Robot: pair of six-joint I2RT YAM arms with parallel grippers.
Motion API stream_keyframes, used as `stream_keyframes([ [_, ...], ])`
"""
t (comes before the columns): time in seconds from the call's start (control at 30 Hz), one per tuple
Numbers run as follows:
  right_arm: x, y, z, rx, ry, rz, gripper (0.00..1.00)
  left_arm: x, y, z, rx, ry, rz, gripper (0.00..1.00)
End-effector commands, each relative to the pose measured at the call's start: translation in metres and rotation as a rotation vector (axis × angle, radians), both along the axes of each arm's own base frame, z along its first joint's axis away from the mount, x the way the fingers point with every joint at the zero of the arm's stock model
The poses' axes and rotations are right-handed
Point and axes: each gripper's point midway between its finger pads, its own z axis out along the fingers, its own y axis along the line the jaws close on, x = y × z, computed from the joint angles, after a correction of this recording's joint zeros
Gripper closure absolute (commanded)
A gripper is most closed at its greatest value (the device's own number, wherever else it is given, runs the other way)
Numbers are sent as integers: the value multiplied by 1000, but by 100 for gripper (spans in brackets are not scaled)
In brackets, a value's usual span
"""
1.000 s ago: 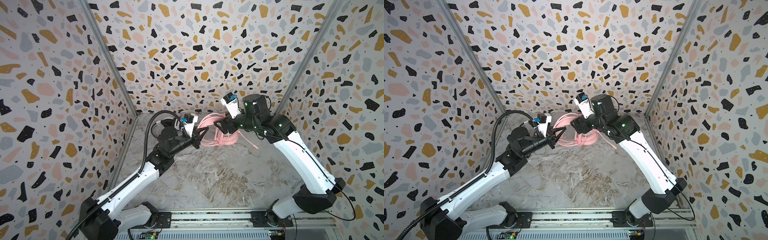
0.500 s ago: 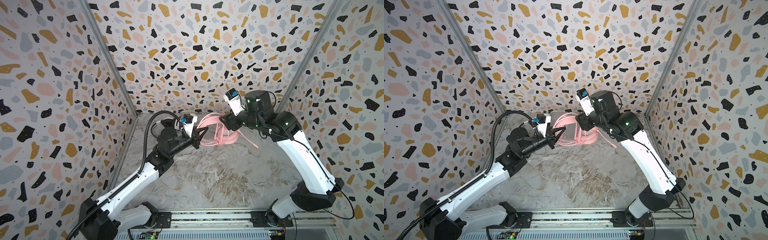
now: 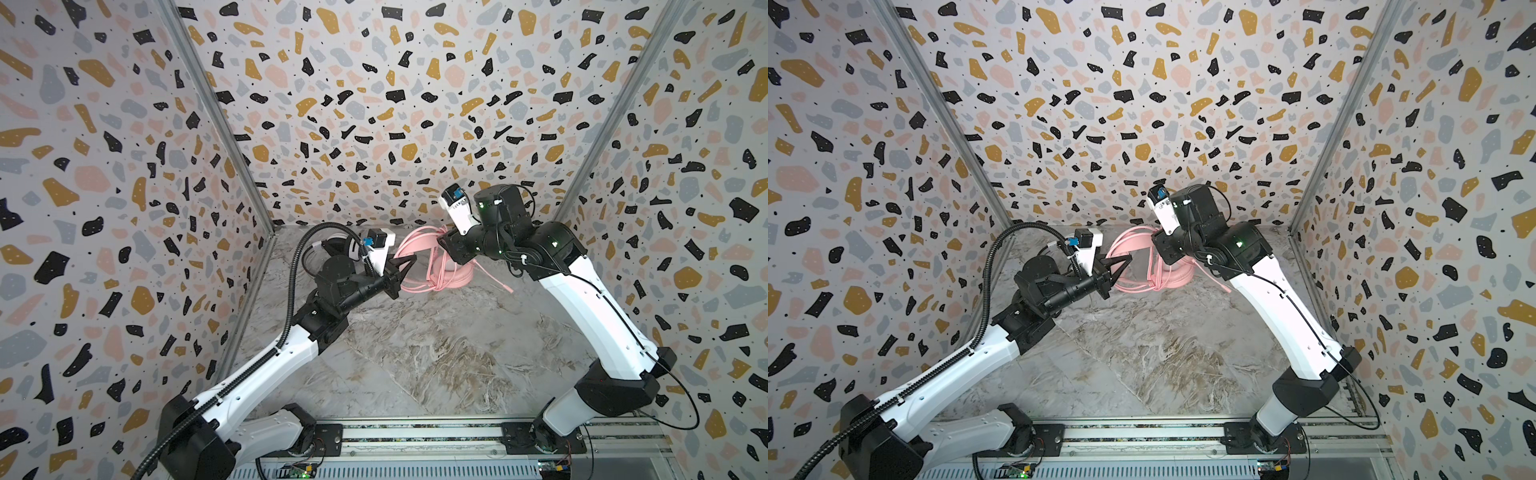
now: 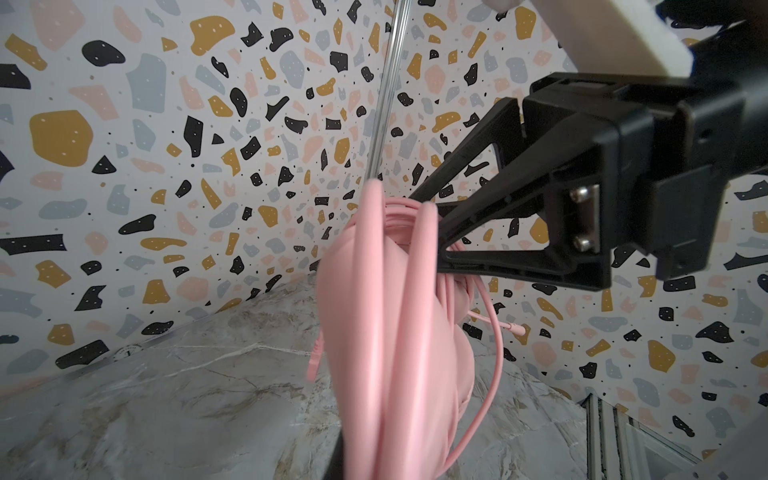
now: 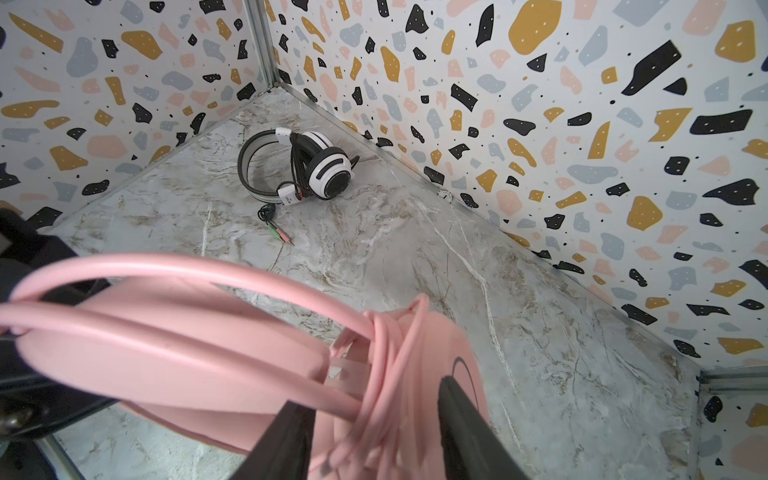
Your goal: Wrap the headphones
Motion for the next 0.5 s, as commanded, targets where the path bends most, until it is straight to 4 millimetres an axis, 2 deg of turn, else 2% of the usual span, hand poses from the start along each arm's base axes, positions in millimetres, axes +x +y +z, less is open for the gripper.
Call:
stream_keyframes([
  [0.0,4,0,-5,-47,-24,-30,53,-23,6,67,-148,-190,-35,100],
  [0.3,15,-12,-18,-152,-82,-145,60,-27,9,73,-158,-201,-36,100],
  [0.47,15,3,-12,-62,-100,-106,68,-30,10,78,-175,-204,-46,100],
])
